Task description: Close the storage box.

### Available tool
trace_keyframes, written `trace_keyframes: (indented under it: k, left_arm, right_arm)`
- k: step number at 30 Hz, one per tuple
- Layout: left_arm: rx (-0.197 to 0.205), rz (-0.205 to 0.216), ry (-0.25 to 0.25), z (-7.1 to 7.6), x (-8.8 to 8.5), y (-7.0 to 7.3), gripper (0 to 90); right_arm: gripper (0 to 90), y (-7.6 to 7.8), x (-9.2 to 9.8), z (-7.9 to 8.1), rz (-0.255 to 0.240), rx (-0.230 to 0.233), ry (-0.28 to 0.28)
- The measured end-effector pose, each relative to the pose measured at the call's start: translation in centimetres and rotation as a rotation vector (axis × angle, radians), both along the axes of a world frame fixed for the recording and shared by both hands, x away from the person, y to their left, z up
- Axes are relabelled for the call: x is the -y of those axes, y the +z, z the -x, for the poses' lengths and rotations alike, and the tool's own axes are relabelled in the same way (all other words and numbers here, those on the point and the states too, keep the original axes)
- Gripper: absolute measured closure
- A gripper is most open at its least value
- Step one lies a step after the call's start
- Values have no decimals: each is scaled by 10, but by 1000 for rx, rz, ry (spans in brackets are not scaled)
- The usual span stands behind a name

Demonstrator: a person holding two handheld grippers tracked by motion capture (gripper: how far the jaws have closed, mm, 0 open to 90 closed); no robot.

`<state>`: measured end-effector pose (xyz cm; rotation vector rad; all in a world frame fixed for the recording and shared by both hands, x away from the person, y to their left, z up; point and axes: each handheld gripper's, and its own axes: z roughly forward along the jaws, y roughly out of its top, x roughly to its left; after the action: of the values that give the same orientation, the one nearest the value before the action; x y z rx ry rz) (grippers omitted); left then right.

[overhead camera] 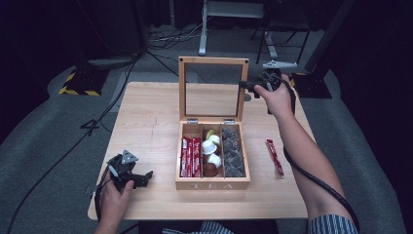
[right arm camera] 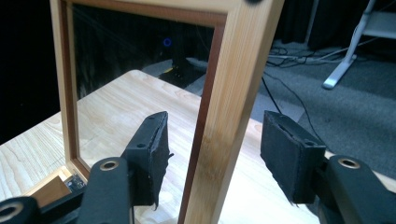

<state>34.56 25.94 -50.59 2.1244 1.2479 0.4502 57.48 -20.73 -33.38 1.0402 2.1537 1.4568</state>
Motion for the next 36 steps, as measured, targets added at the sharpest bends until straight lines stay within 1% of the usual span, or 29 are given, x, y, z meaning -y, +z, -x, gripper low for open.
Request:
trace_keyframes:
  k: [6, 10, 14, 20, 24, 27, 29, 36]
  left_arm:
    - [0, 1, 0, 0, 0, 0, 0]
    - [0, -2, -1, 0, 0, 0, 0]
    - [1, 1, 3, 0, 0, 0, 0]
    - [0, 2, 5, 0, 1, 0, 0]
    - [0, 2, 6, 0, 1, 0, 0]
    - [-1, 1, 7, 0, 1, 0, 0]
    - [-2, 0, 9, -1, 1, 0, 0]
    - [-3, -5, 27, -2, 4, 0, 0]
  right_arm:
    - [439, -11, -9, -6, 29, -29, -5]
    - [450, -17, -14, -8, 36, -46, -4]
    - [479, -17, -17, -9, 45, -53, 3]
    - [482, -17, -20, -7, 34, -48, 2]
    - [488, -14, -19, -3, 31, -48, 2]
    - [488, -12, -18, 1, 18, -48, 6]
    - [488, -10, -17, 5, 8, -45, 10]
    - [509, -3, -12, 24, 9, -26, 51]
